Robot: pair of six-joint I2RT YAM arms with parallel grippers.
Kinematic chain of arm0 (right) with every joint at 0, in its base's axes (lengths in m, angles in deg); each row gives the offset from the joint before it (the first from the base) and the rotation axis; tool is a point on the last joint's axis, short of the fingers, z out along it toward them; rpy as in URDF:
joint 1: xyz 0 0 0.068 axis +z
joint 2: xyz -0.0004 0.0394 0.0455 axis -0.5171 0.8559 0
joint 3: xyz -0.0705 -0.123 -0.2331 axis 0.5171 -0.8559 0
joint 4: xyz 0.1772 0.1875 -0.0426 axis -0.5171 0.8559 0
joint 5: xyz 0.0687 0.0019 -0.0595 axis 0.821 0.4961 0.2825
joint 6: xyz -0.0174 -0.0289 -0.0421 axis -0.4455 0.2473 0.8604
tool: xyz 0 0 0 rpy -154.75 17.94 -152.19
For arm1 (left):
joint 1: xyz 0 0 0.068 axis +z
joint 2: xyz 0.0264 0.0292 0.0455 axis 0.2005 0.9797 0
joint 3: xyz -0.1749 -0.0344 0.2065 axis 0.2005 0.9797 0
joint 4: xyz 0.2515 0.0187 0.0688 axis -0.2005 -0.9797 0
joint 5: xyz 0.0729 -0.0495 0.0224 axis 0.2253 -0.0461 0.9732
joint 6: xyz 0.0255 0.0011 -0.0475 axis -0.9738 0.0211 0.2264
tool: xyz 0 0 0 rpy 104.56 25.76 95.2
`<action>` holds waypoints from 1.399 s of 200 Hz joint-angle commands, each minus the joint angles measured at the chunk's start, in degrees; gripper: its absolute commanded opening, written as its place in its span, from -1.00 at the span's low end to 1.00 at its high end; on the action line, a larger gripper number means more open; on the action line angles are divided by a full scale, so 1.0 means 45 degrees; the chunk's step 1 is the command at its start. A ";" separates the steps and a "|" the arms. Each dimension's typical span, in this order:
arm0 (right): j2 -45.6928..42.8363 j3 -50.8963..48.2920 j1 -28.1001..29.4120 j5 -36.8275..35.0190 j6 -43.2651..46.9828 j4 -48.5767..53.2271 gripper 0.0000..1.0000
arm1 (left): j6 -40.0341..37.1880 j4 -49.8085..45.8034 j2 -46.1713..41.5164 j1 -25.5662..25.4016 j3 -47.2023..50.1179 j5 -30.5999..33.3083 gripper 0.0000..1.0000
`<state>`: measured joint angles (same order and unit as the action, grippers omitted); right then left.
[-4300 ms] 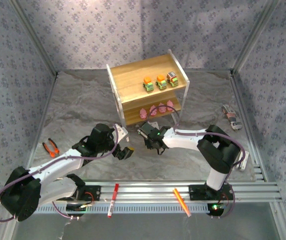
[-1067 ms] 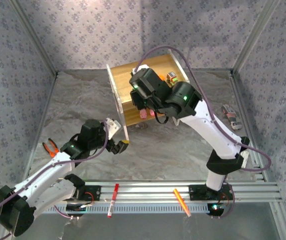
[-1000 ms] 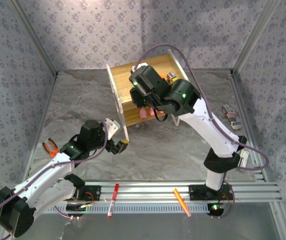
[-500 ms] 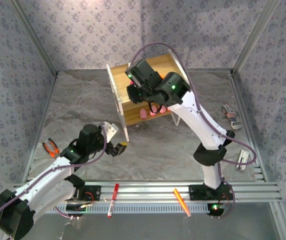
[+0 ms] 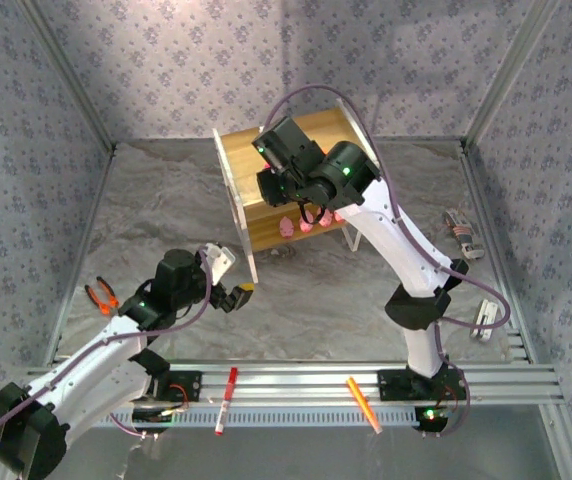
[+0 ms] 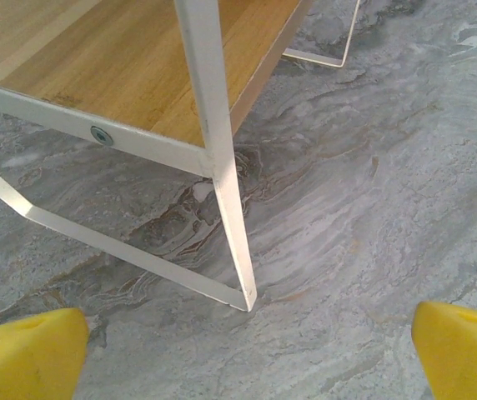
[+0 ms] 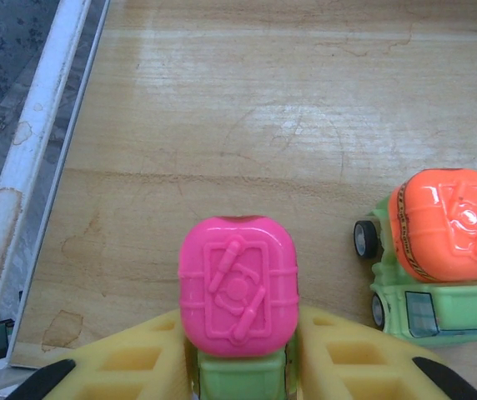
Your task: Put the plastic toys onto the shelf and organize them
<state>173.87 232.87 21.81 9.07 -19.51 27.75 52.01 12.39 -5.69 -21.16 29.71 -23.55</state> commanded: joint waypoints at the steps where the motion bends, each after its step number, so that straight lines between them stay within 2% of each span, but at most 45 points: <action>1: 0.0291 0.0391 -0.0136 0.0179 -0.0104 0.0253 -0.36 | -0.0064 0.0116 -0.0146 0.0067 0.0023 -0.0102 0.99; 161: 0.0900 0.1005 -0.0363 0.0573 0.0034 0.0313 -0.34 | -0.0064 0.0116 -0.0134 0.0079 0.0023 -0.0100 0.99; 246: 0.0885 0.1133 -0.0341 0.0505 0.0119 0.0382 -0.21 | -0.0072 0.0116 -0.0054 0.0067 -0.0021 -0.0145 0.99; 280: 0.0844 0.1191 -0.0321 0.0519 0.0104 0.0389 -0.11 | -0.0072 0.0116 -0.0036 0.0067 -0.0026 -0.0114 0.99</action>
<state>177.42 236.19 20.47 10.97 -19.47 28.15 52.01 12.39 -5.66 -21.16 29.71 -23.55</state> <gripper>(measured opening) 0.440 0.994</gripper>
